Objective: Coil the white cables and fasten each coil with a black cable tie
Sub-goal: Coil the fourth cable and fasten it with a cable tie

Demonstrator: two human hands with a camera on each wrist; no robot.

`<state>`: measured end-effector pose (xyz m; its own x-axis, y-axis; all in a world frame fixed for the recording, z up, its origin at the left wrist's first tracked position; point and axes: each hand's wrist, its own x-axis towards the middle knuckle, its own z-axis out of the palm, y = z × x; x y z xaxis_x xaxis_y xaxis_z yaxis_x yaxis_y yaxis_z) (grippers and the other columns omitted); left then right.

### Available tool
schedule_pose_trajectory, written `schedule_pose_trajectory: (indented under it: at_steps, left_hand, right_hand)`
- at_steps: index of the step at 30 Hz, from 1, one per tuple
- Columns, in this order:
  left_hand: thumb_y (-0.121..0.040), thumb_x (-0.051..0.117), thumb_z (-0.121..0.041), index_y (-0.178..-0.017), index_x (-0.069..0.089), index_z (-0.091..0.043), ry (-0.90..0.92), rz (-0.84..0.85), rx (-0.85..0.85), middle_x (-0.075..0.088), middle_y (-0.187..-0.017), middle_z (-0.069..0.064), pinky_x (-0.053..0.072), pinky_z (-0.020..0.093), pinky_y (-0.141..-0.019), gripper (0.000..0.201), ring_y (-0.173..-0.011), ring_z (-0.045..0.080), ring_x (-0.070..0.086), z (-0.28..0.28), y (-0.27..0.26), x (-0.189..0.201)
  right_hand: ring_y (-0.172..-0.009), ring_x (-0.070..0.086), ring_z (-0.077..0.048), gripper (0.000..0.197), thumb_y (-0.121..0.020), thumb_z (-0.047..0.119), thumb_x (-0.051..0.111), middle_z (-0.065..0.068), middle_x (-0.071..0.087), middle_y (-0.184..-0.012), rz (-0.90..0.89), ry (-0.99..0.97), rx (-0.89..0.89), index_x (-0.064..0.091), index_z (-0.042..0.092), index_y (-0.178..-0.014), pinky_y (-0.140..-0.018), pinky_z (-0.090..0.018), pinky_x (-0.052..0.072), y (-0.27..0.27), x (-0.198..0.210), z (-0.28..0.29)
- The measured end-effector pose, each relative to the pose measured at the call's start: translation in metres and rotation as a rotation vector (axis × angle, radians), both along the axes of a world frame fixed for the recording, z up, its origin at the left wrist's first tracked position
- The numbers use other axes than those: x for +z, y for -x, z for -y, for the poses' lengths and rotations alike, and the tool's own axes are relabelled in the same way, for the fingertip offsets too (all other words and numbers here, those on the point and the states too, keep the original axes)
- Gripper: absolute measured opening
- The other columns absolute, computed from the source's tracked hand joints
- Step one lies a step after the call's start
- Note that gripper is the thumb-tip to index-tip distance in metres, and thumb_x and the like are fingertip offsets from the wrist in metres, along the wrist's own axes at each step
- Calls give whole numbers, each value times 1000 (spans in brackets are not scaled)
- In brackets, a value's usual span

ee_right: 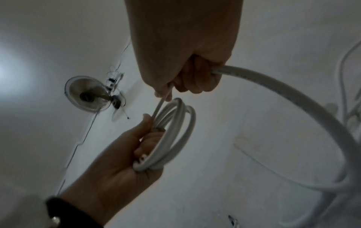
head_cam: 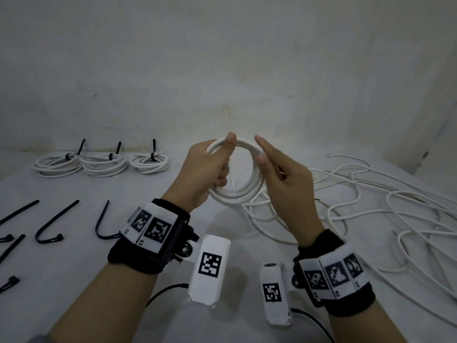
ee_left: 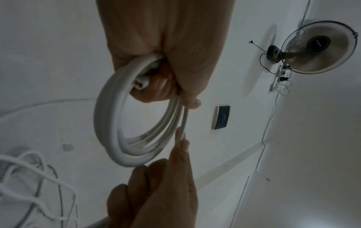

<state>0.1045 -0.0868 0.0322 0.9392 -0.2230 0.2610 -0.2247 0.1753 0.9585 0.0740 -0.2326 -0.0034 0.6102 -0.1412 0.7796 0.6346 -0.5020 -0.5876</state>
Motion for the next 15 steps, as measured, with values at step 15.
schedule_pose_trajectory:
  at_steps: [15]
  left_hand:
    - [-93, 49, -45, -62, 22, -23, 119, -245, -68, 15, -47, -7, 14, 17, -33, 47, -36, 8, 13, 10, 3, -4]
  right_hand:
    - [-76, 66, -14, 32, -98, 41, 39, -12, 62, -77, -328, -295, 170, 66, 39, -81, -68, -38, 58, -2, 0, 2]
